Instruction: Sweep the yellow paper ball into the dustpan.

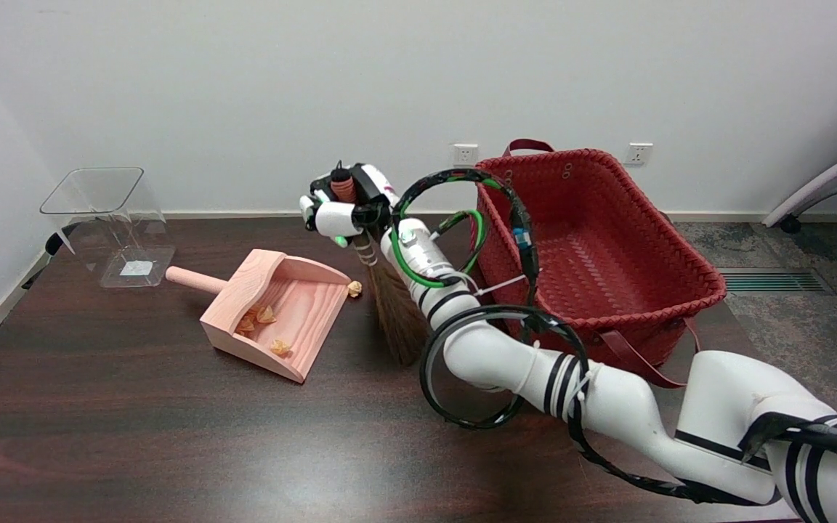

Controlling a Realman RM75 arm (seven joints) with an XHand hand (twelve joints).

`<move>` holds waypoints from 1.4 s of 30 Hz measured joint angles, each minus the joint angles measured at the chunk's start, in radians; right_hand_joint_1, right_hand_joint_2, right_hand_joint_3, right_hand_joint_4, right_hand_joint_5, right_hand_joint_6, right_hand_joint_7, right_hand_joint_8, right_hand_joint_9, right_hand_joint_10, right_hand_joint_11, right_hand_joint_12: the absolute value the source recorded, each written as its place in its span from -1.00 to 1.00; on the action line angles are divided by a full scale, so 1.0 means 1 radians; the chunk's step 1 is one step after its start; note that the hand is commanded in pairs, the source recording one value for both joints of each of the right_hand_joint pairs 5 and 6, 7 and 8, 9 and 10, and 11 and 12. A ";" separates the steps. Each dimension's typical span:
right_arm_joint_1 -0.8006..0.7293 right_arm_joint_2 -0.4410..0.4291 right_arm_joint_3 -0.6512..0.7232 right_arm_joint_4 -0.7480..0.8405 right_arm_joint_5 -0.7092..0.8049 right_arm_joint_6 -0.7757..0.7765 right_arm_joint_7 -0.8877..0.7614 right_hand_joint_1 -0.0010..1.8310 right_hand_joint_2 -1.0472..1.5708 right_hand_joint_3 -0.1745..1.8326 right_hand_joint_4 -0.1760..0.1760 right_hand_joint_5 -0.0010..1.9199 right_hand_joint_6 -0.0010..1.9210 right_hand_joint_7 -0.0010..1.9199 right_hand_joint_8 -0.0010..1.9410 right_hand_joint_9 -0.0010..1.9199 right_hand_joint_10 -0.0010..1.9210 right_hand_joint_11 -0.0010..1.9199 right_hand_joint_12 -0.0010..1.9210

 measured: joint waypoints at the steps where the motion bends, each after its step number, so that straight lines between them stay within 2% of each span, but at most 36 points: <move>1: -0.002 -0.005 0.000 0.004 0.012 -0.004 0.003 0.64 0.41 0.12 0.00 1.00 1.00 1.00 0.98 1.00 1.00 1.00 1.00; 14: -0.029 -0.059 -0.002 0.008 0.144 -0.038 0.037 0.64 0.38 0.16 0.00 1.00 1.00 1.00 0.98 1.00 1.00 1.00 1.00; 24: -0.044 -0.096 0.001 -0.024 0.192 -0.046 0.051 0.63 0.40 0.14 0.00 1.00 1.00 1.00 0.98 1.00 1.00 1.00 1.00; 37: -0.045 -0.146 -0.004 -0.045 0.221 -0.027 0.054 0.60 0.43 0.13 0.00 1.00 1.00 1.00 0.98 1.00 1.00 1.00 1.00; 42: -0.034 -0.161 -0.005 -0.043 0.189 -0.015 0.062 0.60 0.44 0.13 0.00 1.00 1.00 1.00 0.98 1.00 1.00 1.00 1.00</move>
